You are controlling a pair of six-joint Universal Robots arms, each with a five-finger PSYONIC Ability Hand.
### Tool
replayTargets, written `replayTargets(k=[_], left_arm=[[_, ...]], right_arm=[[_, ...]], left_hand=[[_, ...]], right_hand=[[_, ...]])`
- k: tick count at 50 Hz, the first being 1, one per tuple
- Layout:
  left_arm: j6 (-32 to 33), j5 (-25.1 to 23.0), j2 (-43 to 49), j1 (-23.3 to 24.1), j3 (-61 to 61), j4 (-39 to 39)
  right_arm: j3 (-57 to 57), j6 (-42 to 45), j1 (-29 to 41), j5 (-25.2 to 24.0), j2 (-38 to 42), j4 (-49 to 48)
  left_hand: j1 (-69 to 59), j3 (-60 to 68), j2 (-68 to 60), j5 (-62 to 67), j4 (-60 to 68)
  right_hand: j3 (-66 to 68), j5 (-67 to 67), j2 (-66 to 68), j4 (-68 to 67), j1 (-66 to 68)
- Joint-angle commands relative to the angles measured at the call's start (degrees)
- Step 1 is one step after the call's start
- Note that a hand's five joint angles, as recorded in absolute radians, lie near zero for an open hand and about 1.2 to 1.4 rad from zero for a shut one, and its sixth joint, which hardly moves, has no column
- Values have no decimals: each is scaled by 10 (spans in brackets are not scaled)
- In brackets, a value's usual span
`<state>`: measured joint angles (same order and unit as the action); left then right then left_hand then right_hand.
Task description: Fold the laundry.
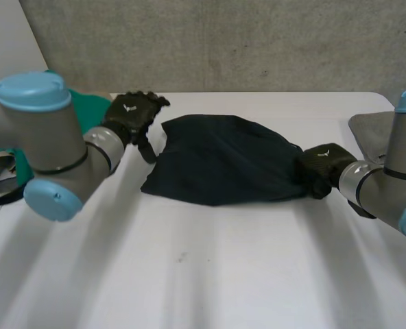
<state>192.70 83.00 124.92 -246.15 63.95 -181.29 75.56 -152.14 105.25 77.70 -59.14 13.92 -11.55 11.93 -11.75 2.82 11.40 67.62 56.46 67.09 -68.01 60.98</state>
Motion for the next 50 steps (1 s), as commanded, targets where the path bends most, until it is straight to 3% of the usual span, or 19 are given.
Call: replayTargets(k=[1, 7, 12, 30, 37, 40, 41, 42, 44, 48, 50], left_arm=[[0, -11, 97, -17, -141, 38], [32, -20, 189, -18, -251, 43], [73, -55, 267, -7, -328, 40], [106, -138, 363, 73, -414, 8], [140, -173, 382, 103, -412, 17], [163, -186, 386, 113, -411, 25], [170, -185, 386, 114, -410, 25], [184, -173, 382, 115, -408, 22], [201, -124, 365, 117, -402, 10], [204, -17, 308, 111, -368, -50], [200, 2, 277, 107, -337, -76]], right_arm=[[52, 23, 0, -17, -44, 37], [107, 53, 0, -35, -91, 59], [166, 79, 1, -55, -144, 65], [296, 124, 51, -73, -228, 30], [299, 113, 46, -76, -244, 33], [296, 111, 37, -76, -251, 34], [293, 111, 35, -76, -252, 33], [289, 111, 24, -75, -256, 30], [271, 108, 8, -72, -258, 28], [223, 72, -17, -59, -258, 25], [200, 42, -22, -52, -258, 23]], left_hand=[[15, -19, 18, -28, -14], [15, -19, 18, -28, -14], [15, -19, 18, -28, -14], [15, -19, 18, -28, -14], [-40, 37, -38, 28, 42], [-198, 194, -196, 185, 200], [-277, 273, -275, 264, 278], [-499, 495, -497, 486, 501], [-684, 680, -682, 671, 685], [-685, 681, -682, 672, 686], [-685, 681, -682, 672, 686]], right_hand=[[124, 135, 129, -120, 190], [124, 135, 129, -120, 190], [51, 63, 57, -47, 118], [-13, -1, -7, 17, 54], [-72, -60, -66, 75, -5], [-115, -104, -110, 119, -49], [-137, -125, -132, 141, -71], [-215, -204, -210, 219, -149], [-335, -323, -330, 339, -269], [-430, -418, -424, 433, -363], [-462, -450, -456, 466, -395]])
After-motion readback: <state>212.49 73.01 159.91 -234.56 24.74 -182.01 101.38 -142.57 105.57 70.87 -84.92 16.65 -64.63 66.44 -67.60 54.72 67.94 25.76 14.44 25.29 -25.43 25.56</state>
